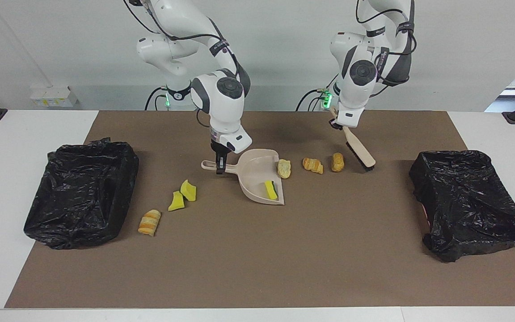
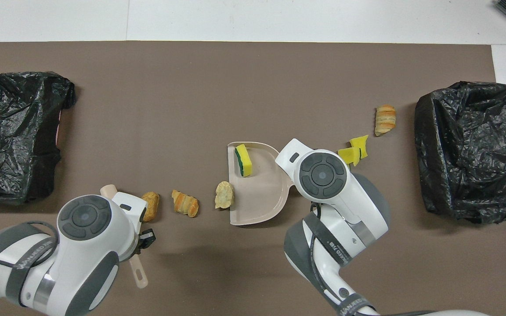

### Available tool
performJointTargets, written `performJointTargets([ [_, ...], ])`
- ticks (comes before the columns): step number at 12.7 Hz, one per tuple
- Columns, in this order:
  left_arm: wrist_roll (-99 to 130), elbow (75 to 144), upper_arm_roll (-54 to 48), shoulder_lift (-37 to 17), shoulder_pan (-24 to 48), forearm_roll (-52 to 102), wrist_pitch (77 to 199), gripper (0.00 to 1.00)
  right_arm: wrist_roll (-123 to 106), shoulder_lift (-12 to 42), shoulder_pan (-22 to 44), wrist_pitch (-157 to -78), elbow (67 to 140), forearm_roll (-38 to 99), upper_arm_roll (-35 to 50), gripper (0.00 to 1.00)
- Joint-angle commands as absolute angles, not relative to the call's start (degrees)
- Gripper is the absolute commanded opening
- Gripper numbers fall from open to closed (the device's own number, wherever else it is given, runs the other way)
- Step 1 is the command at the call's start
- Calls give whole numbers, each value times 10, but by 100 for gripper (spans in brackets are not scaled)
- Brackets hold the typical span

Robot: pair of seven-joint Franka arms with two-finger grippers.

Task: Sweep and dump trash in bin
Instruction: 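Sweep the bread and sponge pieces into the dustpan with the left gripper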

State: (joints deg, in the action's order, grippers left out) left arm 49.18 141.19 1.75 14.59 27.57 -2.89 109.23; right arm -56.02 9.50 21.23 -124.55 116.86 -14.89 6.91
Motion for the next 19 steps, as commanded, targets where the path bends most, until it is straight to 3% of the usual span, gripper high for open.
performJointTargets([
  [1,509,1423,21,126,322,-13,1123,0,-544,96,216,-1243,1170,-170,70,0],
  [6,419,1390,19,84,388,147,1226,0,-521,108,218,-1256,1166,-170,71,0],
  [11,393,1339,18,57,454,192,1258,0,-480,133,237,-1277,1158,-170,70,0],
  [14,374,1295,14,3,474,192,1263,0,-479,133,236,-1277,1158,-170,70,0],
  [16,380,1272,15,-3,473,192,1248,0,-477,133,236,-1277,1158,-170,70,0],
  [19,374,1252,24,31,457,179,1176,0,-486,127,226,-1267,1148,-169,70,0],
])
